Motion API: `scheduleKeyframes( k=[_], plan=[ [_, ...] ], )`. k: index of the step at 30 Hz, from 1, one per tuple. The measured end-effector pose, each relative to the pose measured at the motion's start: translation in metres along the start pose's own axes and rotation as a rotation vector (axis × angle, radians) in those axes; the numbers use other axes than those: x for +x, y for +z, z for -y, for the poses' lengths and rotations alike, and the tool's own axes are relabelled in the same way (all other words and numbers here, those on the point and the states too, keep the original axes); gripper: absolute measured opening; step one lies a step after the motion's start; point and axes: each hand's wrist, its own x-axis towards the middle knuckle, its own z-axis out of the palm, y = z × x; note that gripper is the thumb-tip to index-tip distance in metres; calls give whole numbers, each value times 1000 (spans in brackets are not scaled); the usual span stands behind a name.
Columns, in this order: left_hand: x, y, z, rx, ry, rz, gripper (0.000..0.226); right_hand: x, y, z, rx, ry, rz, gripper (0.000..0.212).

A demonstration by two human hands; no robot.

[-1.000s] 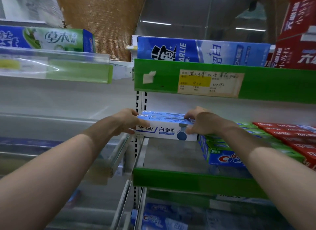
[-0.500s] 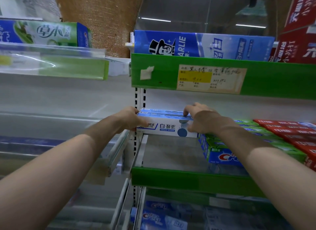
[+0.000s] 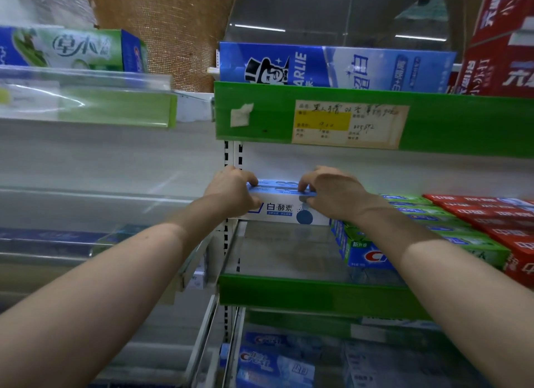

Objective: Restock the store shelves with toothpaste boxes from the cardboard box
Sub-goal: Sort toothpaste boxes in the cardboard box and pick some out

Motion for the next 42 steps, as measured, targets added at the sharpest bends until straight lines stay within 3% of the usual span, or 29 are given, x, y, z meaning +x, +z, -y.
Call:
scheduleKeyframes(
  k=[11, 16, 20, 23, 27, 31, 36, 42],
  plan=[
    [-10, 5, -11, 174, 70, -142, 33, 1, 3, 26, -15, 25, -89, 23],
    [-15, 10, -13, 199, 66, -141, 31, -1, 9, 34, -5, 103, -128, 26],
    [-17, 3, -16, 161, 27, -103, 31, 2, -3, 40, 36, 176, -58, 28],
    [-19, -6, -14, -79, -58, -180, 32, 1, -13, 52, 300, 263, -85, 27],
    [-38, -27, -19, -881, -263, -222, 25, -13, -17, 93, 716, 283, -307, 15],
    [-79, -47, -22, -1348, -407, -258, 23, -42, -10, 140, 1118, 285, -423, 16],
    [-137, -57, 2, -1635, -445, -356, 21, -89, 2, 190, 1375, 172, -375, 19],
    [-191, -57, 54, -1641, -601, -507, 18, -109, 24, 251, 1463, 63, -204, 19]
  ],
)
